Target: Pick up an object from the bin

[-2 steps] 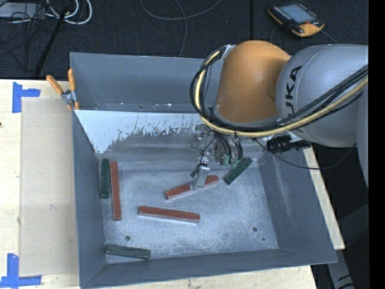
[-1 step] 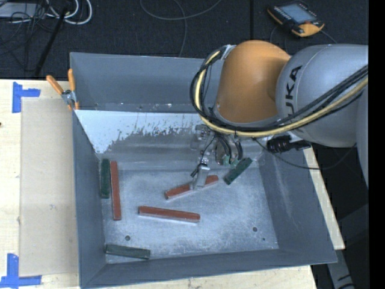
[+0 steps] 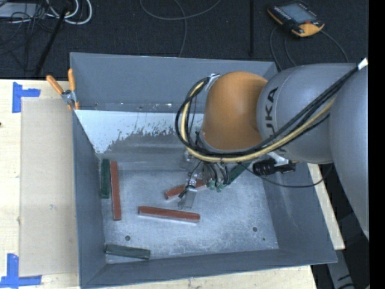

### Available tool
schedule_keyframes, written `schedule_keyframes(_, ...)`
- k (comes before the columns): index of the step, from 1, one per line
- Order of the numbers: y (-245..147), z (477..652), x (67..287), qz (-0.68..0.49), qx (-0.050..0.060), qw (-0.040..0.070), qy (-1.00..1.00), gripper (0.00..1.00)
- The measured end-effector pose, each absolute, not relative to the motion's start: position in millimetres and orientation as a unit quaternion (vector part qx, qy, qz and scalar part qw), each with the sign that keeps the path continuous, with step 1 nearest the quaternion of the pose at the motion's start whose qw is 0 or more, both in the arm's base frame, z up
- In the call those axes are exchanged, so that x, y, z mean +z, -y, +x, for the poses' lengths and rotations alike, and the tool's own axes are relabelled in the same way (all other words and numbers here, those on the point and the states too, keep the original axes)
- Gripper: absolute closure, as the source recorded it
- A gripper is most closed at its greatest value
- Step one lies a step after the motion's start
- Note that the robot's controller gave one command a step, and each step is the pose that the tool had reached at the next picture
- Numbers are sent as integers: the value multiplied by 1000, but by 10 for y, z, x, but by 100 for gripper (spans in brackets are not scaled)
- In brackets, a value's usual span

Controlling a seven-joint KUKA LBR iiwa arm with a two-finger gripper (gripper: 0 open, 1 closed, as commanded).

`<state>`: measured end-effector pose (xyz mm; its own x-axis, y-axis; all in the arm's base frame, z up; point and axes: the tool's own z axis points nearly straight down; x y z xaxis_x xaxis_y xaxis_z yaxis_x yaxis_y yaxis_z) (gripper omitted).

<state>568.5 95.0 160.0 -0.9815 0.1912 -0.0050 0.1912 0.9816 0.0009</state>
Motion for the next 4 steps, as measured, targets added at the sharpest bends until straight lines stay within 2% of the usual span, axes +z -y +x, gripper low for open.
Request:
schedule_keyframes(1, -834, 5807, 1003, 39, 1, 1, -999, 0)
schedule_keyframes(2, -763, 5884, 857, 23, 0, 1, -1000, 0)
schedule_keyframes(3, -969, 5878, 779, -92, 1, -1, -996, 100)
schedule_keyframes(4, -965, 5878, 779, -91, 0, -1, -996, 100)
